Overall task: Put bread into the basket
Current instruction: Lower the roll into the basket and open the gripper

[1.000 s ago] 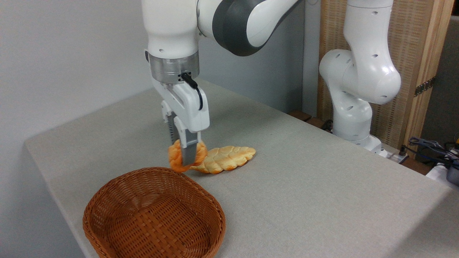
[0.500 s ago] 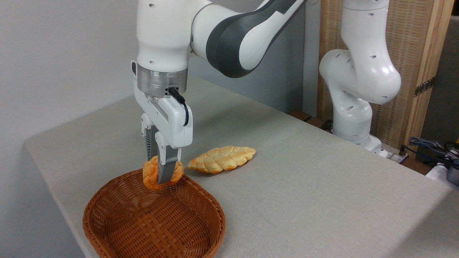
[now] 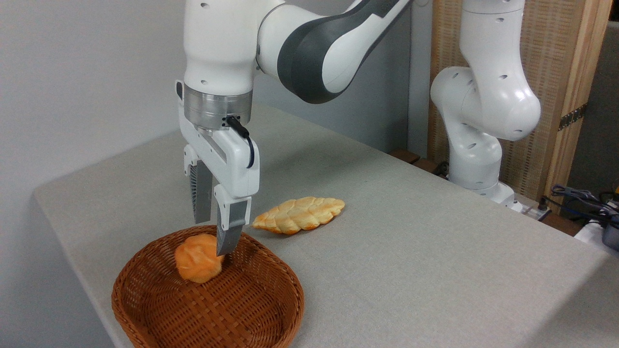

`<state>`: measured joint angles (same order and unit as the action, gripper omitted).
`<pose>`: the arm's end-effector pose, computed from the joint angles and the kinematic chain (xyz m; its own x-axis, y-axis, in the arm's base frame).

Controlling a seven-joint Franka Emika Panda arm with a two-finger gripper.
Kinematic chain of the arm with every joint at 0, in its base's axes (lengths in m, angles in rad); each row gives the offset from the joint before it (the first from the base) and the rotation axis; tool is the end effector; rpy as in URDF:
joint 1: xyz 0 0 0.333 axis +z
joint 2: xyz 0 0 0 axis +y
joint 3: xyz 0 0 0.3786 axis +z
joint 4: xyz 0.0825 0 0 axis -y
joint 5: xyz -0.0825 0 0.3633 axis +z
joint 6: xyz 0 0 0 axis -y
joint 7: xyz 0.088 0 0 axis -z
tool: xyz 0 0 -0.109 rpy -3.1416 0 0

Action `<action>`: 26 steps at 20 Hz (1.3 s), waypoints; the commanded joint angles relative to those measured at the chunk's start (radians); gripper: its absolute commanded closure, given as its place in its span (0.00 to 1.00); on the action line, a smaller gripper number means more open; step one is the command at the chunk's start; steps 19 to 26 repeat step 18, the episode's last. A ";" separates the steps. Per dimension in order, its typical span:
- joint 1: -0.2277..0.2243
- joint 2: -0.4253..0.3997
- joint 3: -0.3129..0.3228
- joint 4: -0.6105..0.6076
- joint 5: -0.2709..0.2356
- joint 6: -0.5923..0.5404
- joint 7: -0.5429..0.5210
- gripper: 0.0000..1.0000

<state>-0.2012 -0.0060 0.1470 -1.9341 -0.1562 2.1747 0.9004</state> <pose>0.5604 -0.0364 0.5785 0.6038 -0.7527 0.2624 -0.7601 -0.6428 -0.0950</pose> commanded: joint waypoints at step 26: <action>-0.004 -0.089 -0.049 0.070 0.156 -0.339 -0.213 0.00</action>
